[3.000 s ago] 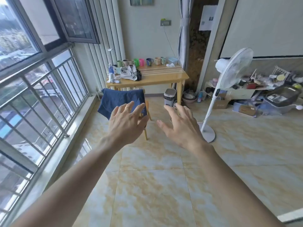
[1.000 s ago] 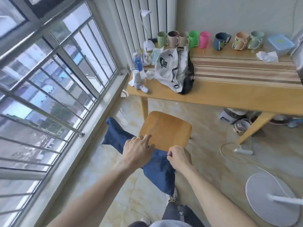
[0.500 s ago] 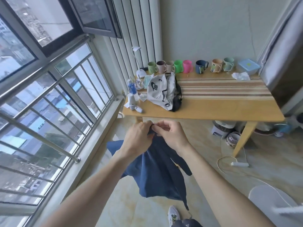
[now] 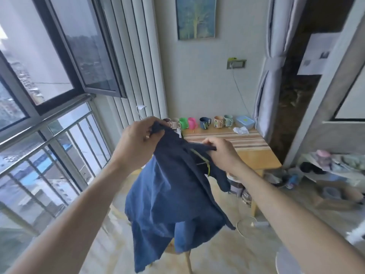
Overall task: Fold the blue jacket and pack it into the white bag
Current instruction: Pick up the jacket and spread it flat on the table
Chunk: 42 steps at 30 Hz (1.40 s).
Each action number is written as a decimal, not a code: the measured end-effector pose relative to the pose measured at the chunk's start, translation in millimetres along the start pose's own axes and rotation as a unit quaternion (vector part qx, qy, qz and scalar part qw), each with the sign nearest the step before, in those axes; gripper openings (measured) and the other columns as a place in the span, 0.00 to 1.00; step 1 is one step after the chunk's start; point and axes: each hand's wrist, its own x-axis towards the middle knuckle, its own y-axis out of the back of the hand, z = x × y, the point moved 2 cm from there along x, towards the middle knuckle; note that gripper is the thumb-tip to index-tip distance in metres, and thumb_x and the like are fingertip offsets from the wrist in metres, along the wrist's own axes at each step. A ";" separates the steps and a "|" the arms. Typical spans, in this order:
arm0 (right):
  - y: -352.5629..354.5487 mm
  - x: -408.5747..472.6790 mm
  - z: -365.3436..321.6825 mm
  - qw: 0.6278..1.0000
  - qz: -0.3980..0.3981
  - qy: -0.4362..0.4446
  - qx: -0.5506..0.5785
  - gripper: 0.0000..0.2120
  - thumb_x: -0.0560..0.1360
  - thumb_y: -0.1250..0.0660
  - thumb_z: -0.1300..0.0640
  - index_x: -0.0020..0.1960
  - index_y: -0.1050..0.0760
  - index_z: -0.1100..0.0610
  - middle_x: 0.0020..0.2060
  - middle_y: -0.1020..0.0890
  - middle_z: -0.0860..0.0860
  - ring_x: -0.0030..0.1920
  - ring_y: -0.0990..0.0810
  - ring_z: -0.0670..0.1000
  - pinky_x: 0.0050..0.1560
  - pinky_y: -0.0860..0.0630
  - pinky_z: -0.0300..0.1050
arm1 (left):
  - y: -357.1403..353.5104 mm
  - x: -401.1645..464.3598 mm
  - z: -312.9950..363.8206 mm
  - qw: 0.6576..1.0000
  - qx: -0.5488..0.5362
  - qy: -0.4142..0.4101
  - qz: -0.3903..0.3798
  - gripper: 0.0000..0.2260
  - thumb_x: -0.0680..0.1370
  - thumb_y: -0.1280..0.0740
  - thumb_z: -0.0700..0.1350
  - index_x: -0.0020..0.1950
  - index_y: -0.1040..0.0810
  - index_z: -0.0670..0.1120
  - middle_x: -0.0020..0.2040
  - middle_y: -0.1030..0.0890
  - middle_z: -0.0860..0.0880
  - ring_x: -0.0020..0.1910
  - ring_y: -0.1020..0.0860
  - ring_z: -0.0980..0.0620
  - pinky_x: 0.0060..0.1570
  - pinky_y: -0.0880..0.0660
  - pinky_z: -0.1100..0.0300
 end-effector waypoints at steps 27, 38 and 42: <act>346.1 103.6 46.2 0.907 0.349 0.176 -0.159 0.16 0.71 0.35 0.49 0.36 0.25 0.62 0.27 0.23 0.58 0.33 0.24 0.63 0.32 0.25 0.53 | -337.0 91.6 188.3 0.983 0.157 0.069 -0.062 0.31 0.67 0.28 0.59 0.61 0.39 0.49 0.56 0.24 0.50 0.55 0.21 0.44 0.42 0.28 0.54; 455.1 109.3 185.7 0.858 0.409 -0.109 -0.290 0.14 0.76 0.33 0.55 0.50 0.19 0.66 0.49 0.19 0.70 0.52 0.20 0.72 0.48 0.24 0.58 | -298.4 173.7 74.0 0.953 0.101 0.264 -0.110 0.09 0.76 0.37 0.34 0.47 0.17 0.39 0.39 0.15 0.39 0.37 0.14 0.42 0.27 0.21 0.58; 440.5 113.8 196.2 0.869 0.262 -0.202 -0.367 0.23 0.71 0.25 0.51 0.60 0.22 0.64 0.58 0.21 0.69 0.59 0.22 0.71 0.56 0.25 0.58 | -278.3 225.8 115.2 0.958 -0.128 0.244 -0.079 0.13 0.82 0.46 0.31 0.54 0.21 0.33 0.33 0.17 0.41 0.24 0.18 0.54 0.26 0.21 0.63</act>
